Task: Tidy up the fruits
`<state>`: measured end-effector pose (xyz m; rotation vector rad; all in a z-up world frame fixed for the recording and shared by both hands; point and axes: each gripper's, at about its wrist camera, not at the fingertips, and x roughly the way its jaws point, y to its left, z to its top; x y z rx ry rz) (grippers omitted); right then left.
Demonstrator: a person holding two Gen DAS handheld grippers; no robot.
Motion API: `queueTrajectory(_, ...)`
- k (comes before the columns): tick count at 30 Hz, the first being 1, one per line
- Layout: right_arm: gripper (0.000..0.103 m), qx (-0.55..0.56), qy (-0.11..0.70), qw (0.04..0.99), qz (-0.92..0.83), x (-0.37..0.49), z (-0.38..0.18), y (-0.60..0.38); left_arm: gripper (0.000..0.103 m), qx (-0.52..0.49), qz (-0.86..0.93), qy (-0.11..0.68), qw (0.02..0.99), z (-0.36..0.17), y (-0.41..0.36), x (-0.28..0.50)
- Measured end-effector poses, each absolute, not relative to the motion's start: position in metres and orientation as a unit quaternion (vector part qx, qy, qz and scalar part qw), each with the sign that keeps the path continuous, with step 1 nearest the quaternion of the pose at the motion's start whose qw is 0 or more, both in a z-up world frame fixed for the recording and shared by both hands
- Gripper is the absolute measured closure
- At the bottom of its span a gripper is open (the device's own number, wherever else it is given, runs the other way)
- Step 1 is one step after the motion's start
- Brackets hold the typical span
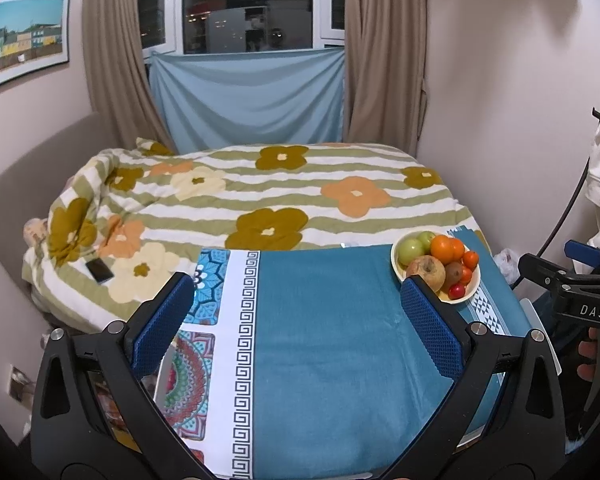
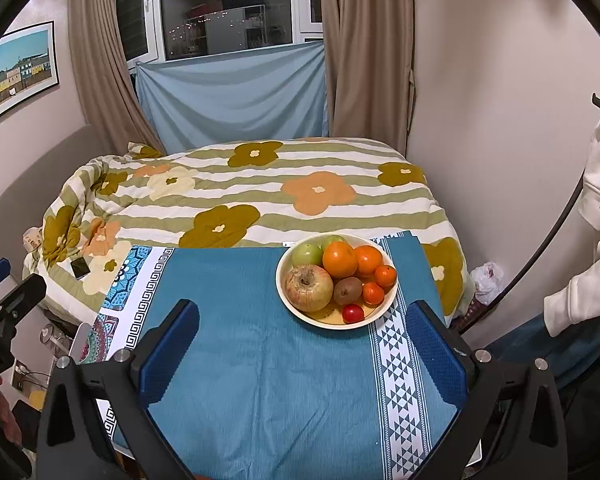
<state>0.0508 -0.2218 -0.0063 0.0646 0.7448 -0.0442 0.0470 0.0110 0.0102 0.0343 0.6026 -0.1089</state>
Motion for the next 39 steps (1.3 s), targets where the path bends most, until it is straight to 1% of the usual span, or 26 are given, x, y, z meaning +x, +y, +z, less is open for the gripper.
queueTrajectory(39,0.000,0.033,0.367,0.929,-0.028,0.062,-0.009,-0.232,0.000,0.025,-0.044,0.303,0.952,-0.002,0.014,0.060)
